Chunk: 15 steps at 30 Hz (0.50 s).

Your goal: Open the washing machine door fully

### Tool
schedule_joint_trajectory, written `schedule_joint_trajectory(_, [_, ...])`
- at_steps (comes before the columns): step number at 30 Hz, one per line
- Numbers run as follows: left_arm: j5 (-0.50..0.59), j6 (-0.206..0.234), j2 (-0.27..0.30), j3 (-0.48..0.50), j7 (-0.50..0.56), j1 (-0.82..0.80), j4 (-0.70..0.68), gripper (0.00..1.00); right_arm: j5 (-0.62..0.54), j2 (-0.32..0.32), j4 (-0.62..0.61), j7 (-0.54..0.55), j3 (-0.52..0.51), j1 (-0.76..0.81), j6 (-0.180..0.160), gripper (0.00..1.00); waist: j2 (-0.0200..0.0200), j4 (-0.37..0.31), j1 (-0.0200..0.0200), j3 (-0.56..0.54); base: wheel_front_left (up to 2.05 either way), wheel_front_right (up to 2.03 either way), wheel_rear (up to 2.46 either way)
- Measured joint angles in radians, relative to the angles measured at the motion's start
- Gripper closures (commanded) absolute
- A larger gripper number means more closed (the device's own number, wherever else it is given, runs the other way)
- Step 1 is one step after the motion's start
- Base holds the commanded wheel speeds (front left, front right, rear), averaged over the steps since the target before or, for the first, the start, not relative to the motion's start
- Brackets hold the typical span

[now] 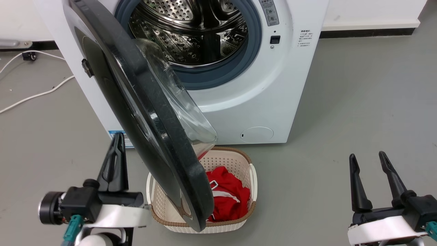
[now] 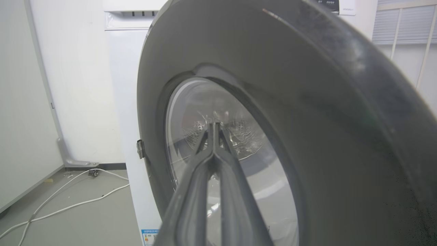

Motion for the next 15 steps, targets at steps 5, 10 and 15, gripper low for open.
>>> schedule_joint_trajectory(5, [-0.002,0.013,0.0,0.003,0.0,-0.027,-0.129,1.0,0.008,0.0,0.003,-0.001,0.0,-0.002,0.0,0.0,0.0,0.002,0.0,0.006,0.0,0.0,0.0])
schedule_joint_trajectory(10, [0.009,0.032,0.0,0.004,0.0,-0.07,-0.308,1.0,0.011,0.0,0.008,-0.002,0.0,-0.005,0.0,0.0,0.0,0.004,0.0,0.009,0.0,0.0,0.0])
schedule_joint_trajectory(15, [0.037,0.036,0.0,-0.014,0.0,-0.101,-0.474,1.0,0.019,0.0,0.014,-0.003,0.005,-0.01,0.0,0.0,0.0,0.001,0.0,0.01,0.0,0.0,0.0])
